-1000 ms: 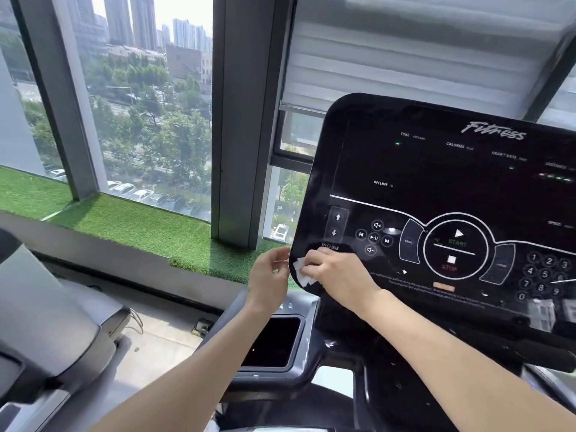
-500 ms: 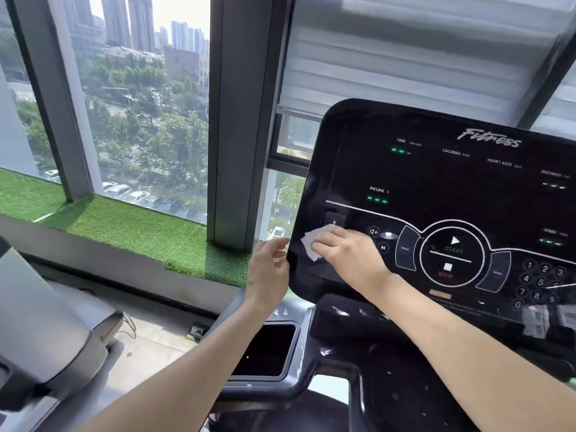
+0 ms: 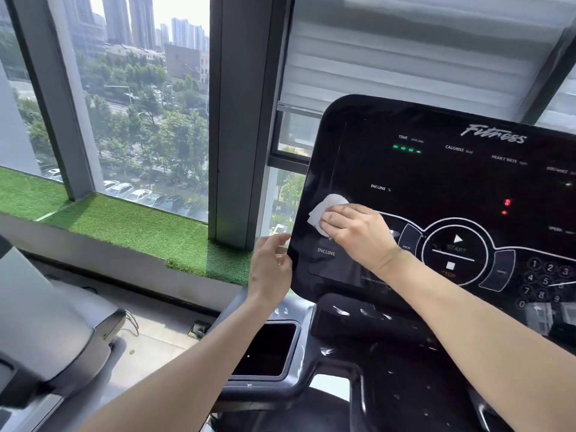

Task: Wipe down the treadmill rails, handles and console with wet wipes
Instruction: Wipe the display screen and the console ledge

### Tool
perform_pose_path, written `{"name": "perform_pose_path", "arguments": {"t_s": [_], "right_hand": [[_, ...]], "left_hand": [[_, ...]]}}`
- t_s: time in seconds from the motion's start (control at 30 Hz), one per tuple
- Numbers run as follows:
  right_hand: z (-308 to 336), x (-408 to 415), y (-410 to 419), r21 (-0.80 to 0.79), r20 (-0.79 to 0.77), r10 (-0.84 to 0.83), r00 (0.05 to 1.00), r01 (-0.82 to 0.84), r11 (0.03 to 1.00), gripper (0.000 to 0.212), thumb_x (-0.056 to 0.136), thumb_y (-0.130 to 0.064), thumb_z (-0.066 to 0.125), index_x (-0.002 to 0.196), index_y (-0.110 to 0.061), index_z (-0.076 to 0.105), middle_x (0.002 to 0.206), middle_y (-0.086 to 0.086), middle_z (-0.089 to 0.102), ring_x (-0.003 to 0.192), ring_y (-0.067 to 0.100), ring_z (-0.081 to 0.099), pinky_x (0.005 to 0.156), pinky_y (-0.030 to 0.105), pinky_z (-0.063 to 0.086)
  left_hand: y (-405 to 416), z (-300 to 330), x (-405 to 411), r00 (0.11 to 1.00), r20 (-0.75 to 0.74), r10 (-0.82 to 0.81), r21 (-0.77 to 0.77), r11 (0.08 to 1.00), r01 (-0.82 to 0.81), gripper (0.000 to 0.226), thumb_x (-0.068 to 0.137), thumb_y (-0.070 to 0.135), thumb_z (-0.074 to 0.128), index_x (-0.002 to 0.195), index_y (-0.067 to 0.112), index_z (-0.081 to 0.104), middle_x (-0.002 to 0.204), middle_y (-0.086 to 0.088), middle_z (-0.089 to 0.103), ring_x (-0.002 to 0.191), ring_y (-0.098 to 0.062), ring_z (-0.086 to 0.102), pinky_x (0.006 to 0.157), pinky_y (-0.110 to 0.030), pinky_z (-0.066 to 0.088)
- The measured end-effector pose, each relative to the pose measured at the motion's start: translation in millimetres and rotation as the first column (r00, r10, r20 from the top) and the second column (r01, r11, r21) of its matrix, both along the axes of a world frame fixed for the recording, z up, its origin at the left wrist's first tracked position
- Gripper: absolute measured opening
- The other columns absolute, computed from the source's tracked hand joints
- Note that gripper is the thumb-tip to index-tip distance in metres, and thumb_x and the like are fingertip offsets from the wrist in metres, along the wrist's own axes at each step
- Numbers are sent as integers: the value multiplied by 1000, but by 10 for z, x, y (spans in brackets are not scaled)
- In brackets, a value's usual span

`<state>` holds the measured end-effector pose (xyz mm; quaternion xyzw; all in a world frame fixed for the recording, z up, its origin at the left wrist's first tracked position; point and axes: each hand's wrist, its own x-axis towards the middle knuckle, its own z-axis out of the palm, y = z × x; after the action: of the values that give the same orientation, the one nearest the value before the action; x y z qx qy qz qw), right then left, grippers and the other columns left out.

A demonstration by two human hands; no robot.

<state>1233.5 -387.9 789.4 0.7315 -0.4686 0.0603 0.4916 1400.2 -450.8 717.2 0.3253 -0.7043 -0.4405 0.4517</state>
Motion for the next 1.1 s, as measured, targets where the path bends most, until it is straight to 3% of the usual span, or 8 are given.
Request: {"name": "perform_pose_path", "arguments": {"t_s": [0.2,0.37,0.5,0.63,0.77,0.87,1.0,1.1], "right_hand": [[-230,31,99,81,-25,96,995,-93,992,28,92,-6,53,72,-12,72,80,-4,69,86,14,70,80,24,54],[-124,-17,39,105,-43,43,998,-39,994,44,98,-1,37,73,-13,71,80,-4,67,81,14,68,69,26,55],[167,-100,14,-9,131,-68,989,70,997,25,74,7,60,82,-13,72,89,-2,69,82,16,67,50,25,51],[163,18,11,-55,307,-109,946,132,990,29,75,4,50,85,-12,72,92,-1,68,89,16,65,45,24,49],[-105,180,168,134,276,-110,955,75,988,32,80,-3,40,83,-18,68,92,-7,65,103,11,50,40,17,38],[-224,227,322,247,252,-112,961,48,968,31,83,-8,36,81,-21,64,91,-11,62,104,9,48,44,14,27],[-312,110,572,329,218,-152,964,74,941,35,80,-6,34,76,-21,65,88,-13,63,105,8,49,48,12,28],[-397,-40,802,360,200,-196,960,114,926,38,74,-1,34,73,-23,65,86,-15,61,101,10,57,44,15,35]], "left_hand": [[-2,16,-22,1000,12,10,-12,1000,-10,42,87,-10,46,119,14,59,108,3,46,96,-8,53,90,-20,46],[8,32,-37,999,27,30,-36,999,-29,42,86,-10,46,120,13,59,108,3,45,95,-7,52,88,-18,43],[6,55,-45,999,17,47,-42,998,-46,43,85,-11,46,116,15,60,106,2,45,93,-7,53,88,-18,43],[27,74,-65,997,8,72,-59,996,-71,44,85,-12,46,116,15,60,107,1,45,89,0,50,85,-16,43],[59,76,-78,994,-8,112,-146,983,-112,44,84,-13,47,114,14,62,109,0,45,87,-3,50,84,-16,43],[116,101,-96,993,-14,121,-187,975,-122,44,84,-13,47,114,16,62,109,1,43,88,4,49,80,-7,40],[201,145,-165,995,5,97,-239,967,-93,44,85,-11,48,114,18,62,110,6,43,94,-5,53,76,2,36],[267,162,-251,999,22,45,-272,961,-37,44,84,-11,49,115,18,61,110,6,43,96,-8,52,82,-5,38]]}}
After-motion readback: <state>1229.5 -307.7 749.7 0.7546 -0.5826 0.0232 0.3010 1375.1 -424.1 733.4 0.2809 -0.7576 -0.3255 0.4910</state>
